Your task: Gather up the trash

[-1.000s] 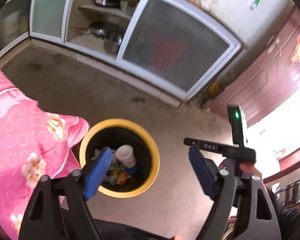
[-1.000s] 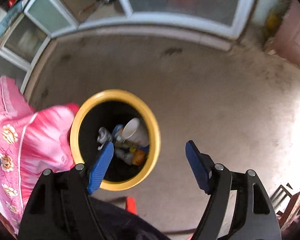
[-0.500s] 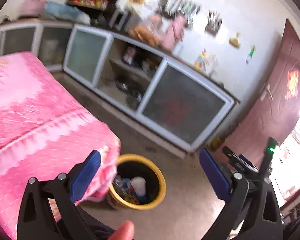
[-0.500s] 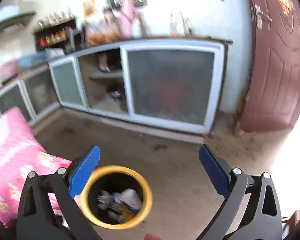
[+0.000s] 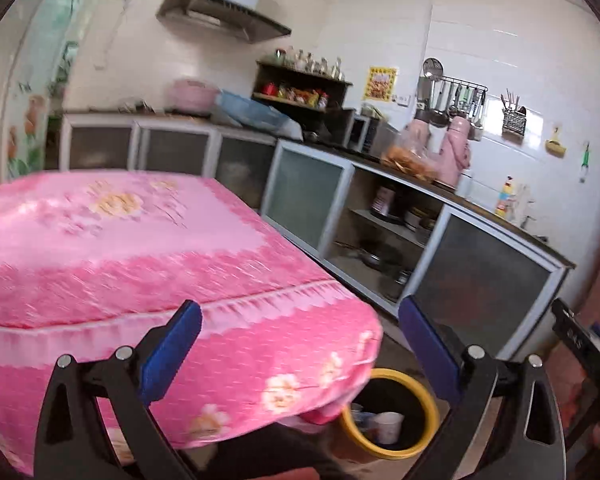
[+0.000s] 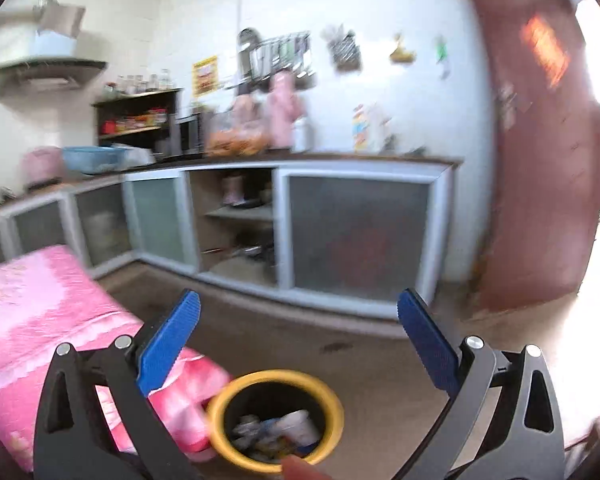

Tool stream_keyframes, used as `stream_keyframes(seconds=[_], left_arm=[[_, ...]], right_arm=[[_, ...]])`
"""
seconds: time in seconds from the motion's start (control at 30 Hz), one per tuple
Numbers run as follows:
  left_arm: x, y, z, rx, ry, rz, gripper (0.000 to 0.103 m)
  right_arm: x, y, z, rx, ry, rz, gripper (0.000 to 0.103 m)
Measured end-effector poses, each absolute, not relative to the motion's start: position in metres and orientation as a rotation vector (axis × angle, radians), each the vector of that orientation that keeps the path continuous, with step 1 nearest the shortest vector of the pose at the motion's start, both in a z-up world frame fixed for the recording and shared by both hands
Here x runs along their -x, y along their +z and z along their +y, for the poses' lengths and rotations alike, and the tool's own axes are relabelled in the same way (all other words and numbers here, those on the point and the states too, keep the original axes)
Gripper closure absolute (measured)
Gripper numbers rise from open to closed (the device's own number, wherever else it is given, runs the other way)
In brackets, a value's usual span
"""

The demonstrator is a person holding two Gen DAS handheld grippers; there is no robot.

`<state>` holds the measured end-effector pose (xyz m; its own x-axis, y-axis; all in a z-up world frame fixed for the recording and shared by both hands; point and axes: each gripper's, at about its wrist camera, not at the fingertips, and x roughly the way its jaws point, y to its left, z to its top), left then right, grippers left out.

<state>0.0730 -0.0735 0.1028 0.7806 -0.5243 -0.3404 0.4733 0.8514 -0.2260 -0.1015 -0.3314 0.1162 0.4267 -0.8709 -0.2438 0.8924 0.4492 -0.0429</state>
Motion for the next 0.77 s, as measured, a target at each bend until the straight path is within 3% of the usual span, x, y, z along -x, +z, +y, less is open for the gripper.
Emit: stream_keyframes(seconds=[0.27, 0.77], left_arm=[[-0.030, 0.129, -0.041, 0.014, -0.399, 0.265, 0.008], [-0.021, 0.080, -0.026, 0.088, -0.218, 0.443, 0.008]], right_arm=[[0.113, 0.113, -0.297, -0.186, -1.034, 0.168, 0.008], [0.120, 0.071, -0.275, -0.131, -0.855, 0.236, 0.008]])
